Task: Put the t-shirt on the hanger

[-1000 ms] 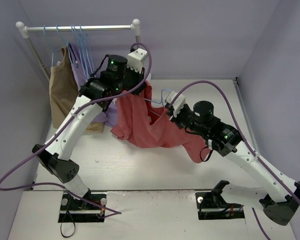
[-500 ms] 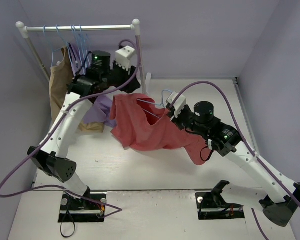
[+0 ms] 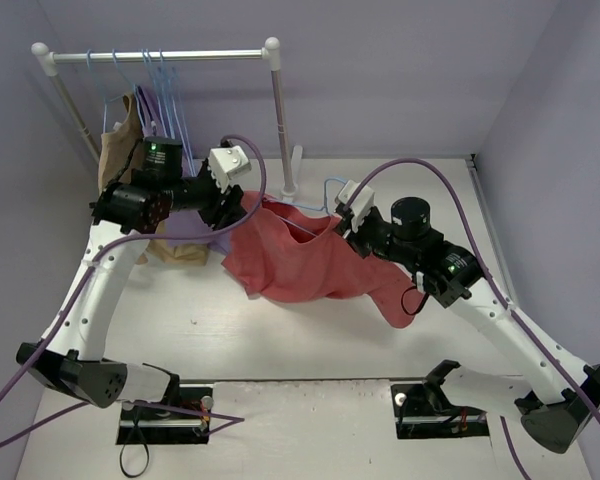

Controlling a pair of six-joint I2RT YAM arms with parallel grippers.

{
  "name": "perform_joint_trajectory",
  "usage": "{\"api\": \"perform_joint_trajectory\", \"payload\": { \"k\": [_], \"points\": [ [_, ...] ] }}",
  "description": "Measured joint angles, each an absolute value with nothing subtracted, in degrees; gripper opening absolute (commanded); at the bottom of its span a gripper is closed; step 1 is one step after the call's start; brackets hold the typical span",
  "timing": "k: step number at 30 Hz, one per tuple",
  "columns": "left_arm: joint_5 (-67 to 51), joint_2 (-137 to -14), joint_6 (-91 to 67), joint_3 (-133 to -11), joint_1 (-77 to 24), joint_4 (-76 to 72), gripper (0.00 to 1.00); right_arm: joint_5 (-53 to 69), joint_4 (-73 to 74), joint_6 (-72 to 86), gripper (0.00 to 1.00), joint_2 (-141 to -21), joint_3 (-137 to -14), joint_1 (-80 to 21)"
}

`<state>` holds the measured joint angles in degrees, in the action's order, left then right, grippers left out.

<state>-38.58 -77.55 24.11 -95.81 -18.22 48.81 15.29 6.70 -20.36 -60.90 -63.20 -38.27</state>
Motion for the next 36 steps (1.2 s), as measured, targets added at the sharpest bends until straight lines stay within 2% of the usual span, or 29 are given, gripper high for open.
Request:
{"api": "perform_joint_trajectory", "payload": {
  "k": [5, 12, 20, 36],
  "points": [
    [-39.17, -79.54, 30.22, -95.13, -18.22, 49.15, 0.45, 17.07, 6.68, -20.36, 0.0, -61.11, -63.2, -38.28],
    [-36.1, -83.07, 31.15, -94.99, -18.26, 48.92, 0.45, 17.75, 6.69, -20.34, 0.0, -61.83, -63.2, -38.28],
    [-34.58, -79.01, 33.12, -89.9, -18.34, 44.96, 0.45, 18.83, 6.68, -20.17, 0.0, -61.84, -63.2, -38.28],
    [-33.16, -80.79, 36.9, -87.9, -22.3, 41.03, 0.46, 21.84, 6.68, -19.31, 0.0, -61.84, -63.2, -38.28]
  ]
}}
